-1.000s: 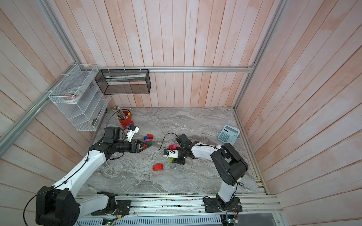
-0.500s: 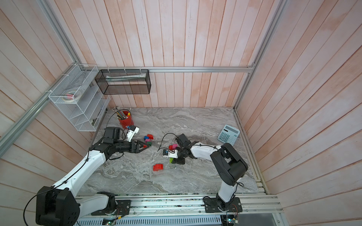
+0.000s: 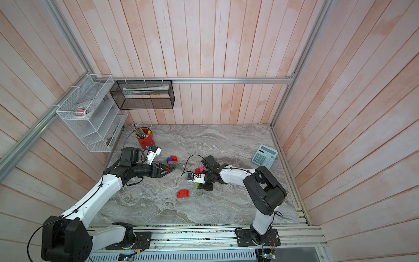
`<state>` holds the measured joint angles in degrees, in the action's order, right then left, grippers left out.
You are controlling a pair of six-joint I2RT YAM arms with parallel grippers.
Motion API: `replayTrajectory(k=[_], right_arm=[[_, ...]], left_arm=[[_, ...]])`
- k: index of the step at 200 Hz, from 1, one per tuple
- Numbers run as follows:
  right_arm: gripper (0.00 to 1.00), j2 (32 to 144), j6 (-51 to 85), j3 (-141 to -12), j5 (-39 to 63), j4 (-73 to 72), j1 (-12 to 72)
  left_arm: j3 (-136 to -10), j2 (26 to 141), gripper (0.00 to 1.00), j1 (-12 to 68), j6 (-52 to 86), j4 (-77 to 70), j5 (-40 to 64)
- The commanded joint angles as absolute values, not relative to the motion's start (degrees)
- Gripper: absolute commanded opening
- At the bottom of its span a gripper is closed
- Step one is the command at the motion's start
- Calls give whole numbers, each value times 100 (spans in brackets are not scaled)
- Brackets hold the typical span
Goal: Assemble the letter s with lego
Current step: Pick up the lego brick from the center of the board.
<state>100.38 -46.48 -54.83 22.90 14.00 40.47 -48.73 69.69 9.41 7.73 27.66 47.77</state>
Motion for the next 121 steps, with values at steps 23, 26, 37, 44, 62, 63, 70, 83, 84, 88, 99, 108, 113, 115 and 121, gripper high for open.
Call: replayTrajectory(k=[23,26,37,44,62,63,70,83,84,88,99,108,113,115,121], right_arm=[[21,9724,-4729,-5878,2285,1926,3857],[21,9707,-4750,-5915,2320,1978,3841],[21,9648,-4834,-6033,2410,2124,3755],[21,9627,-4883,-6101,2449,2205,3697],[21,9607,-4984,-6278,2506,2360,3519],[21,9611,-4988,-6290,2510,2371,3513],[21,9648,-5030,-6384,2506,2442,3454],[21,9732,-5126,-6562,2556,2575,3363],[21,9739,-5134,-6568,2557,2584,3360],[21,9769,-5159,-6621,2558,2611,3344],[21,9852,-5240,-6742,2577,2680,3315],[21,9955,-5290,-6868,2584,2754,3286],[21,10016,-5311,-6939,2584,2787,3279],[21,10041,-5316,-6964,2584,2804,3268],[21,10114,-5322,-7043,2609,2829,3235]], left_arm=[[-4948,7037,85,914,624,2841,4902],[-4948,7040,85,914,632,2836,4911],[-4948,7033,85,914,657,2808,4943],[-4939,7036,85,914,688,2765,4978],[-4866,7019,85,914,807,2579,5094],[-4859,7021,85,914,817,2568,5100],[-4835,7024,85,914,858,2492,5144],[-4820,7040,85,914,925,2397,5215],[-4818,7040,85,914,928,2389,5218],[-4810,7053,85,914,953,2349,5235],[-4788,7051,85,914,1018,2249,5270],[-4782,7058,85,914,1065,2180,5295],[-4781,7058,85,915,1088,2152,5298],[-4781,7060,85,914,1096,2146,5299],[-4781,7062,86,914,1107,2125,5307]])
